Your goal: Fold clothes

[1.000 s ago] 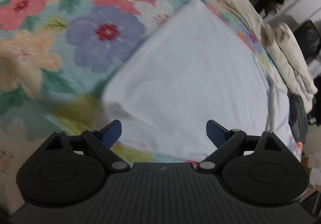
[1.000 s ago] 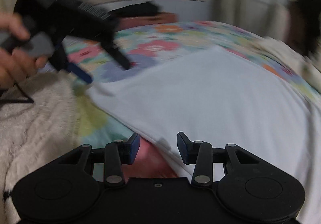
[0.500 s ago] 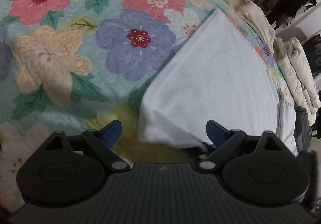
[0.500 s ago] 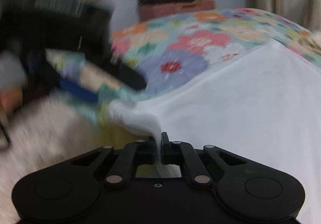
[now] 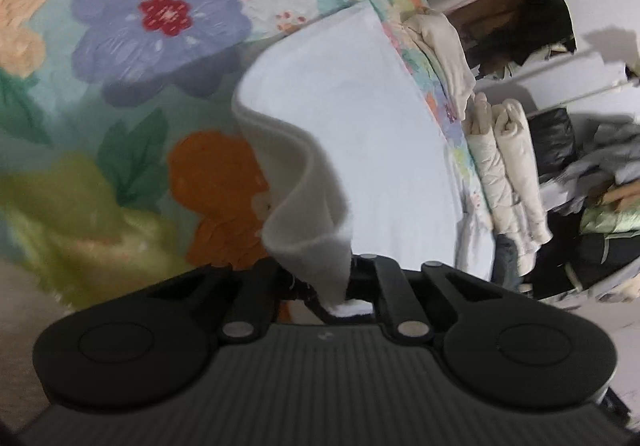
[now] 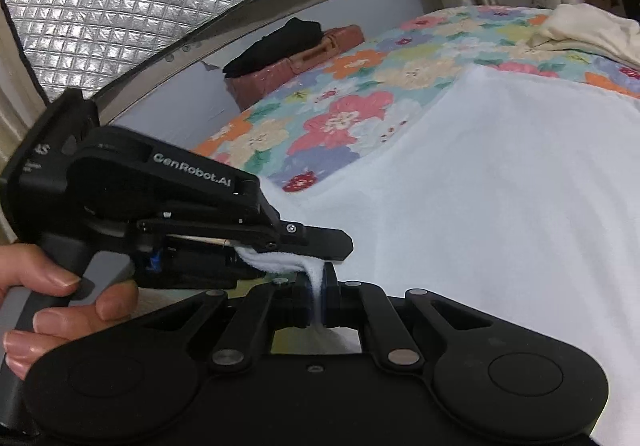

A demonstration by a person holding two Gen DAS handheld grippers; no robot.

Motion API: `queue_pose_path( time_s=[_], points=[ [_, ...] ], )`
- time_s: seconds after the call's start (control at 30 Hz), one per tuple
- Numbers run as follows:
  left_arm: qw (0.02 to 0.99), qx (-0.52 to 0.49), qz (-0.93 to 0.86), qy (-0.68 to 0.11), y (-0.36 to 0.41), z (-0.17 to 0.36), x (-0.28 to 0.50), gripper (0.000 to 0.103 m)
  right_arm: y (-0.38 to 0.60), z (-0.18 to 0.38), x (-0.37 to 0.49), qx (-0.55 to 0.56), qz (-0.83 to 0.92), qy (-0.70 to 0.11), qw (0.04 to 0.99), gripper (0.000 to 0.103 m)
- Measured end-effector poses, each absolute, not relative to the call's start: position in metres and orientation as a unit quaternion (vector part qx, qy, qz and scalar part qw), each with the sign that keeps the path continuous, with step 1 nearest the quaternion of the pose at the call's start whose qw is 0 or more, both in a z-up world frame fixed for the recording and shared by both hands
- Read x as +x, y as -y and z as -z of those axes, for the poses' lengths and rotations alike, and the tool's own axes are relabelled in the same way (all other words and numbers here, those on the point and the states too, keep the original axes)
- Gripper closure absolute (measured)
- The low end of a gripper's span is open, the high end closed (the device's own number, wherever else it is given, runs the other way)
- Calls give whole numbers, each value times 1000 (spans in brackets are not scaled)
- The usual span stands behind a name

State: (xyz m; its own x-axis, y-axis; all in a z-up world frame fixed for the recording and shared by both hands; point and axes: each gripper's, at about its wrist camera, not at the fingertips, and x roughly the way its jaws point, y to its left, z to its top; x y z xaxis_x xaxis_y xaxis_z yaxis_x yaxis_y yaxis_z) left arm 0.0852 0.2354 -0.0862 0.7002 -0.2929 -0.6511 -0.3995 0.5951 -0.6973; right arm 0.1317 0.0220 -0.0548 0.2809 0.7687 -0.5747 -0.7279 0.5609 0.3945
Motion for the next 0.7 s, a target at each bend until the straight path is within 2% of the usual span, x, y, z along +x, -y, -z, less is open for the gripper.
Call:
queue_pose_path(
  time_s=[0.33, 0.7],
  points=[
    [869, -327, 44, -369, -161, 48, 127, 96, 39, 49, 155, 126, -415, -366, 823, 97],
    [875, -200, 229, -376, 24, 8, 166, 97, 193, 19, 126, 193, -262, -319, 890, 97]
  ],
)
